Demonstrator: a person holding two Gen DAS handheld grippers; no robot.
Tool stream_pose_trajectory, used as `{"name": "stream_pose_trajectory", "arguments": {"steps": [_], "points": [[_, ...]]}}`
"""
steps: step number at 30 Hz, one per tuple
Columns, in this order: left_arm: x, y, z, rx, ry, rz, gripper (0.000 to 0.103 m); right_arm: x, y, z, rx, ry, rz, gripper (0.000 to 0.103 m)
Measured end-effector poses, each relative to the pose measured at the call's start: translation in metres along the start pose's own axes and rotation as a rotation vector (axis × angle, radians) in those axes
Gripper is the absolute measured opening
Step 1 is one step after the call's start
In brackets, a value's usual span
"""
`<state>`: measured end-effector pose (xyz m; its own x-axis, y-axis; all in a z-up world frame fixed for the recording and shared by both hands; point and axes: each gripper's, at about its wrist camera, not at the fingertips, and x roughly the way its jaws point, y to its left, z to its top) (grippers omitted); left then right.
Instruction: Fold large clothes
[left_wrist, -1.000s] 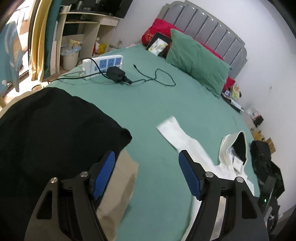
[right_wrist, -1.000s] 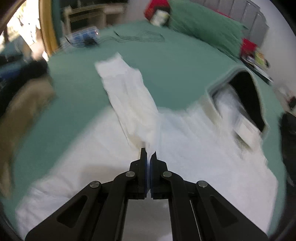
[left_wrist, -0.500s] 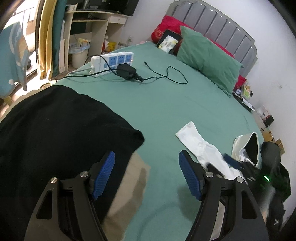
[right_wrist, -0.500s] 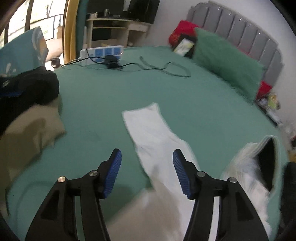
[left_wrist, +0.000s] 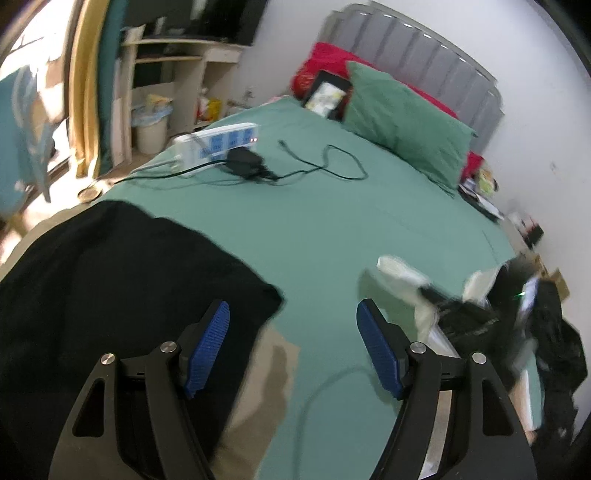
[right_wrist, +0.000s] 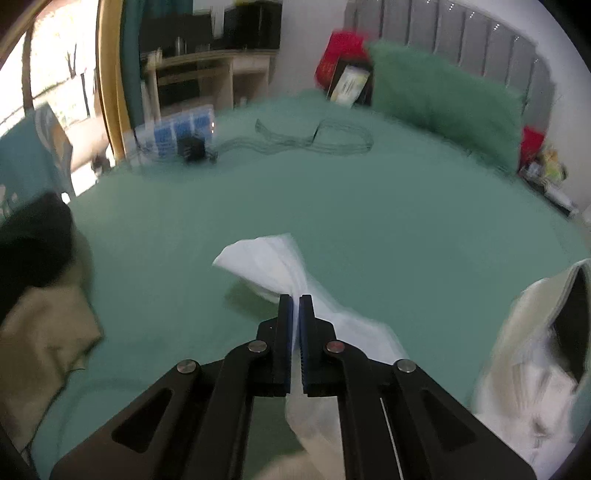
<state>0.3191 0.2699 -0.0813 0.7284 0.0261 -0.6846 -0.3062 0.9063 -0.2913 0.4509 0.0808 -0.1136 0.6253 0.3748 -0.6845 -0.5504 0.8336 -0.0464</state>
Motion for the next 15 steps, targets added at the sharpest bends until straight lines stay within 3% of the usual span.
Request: {"name": "stream_pose_trajectory", "arguments": {"steps": [3, 7, 12, 15], "points": [[0.004, -0.024, -0.008, 0.034, 0.025, -0.062, 0.075, -0.057, -0.02, 0.006, -0.002, -0.084, -0.017, 0.004], [0.022, -0.065, -0.026, 0.036, 0.117, -0.181, 0.075, -0.149, -0.061, 0.001, 0.019, -0.19, -0.093, 0.004], [0.052, -0.117, -0.061, 0.09, 0.228, -0.248, 0.075, -0.232, -0.124, -0.025, 0.138, -0.245, -0.166, 0.004], [0.074, -0.14, -0.095, 0.156, 0.31, -0.203, 0.075, -0.259, -0.161, -0.054, 0.184, -0.244, -0.201, 0.004]]}}
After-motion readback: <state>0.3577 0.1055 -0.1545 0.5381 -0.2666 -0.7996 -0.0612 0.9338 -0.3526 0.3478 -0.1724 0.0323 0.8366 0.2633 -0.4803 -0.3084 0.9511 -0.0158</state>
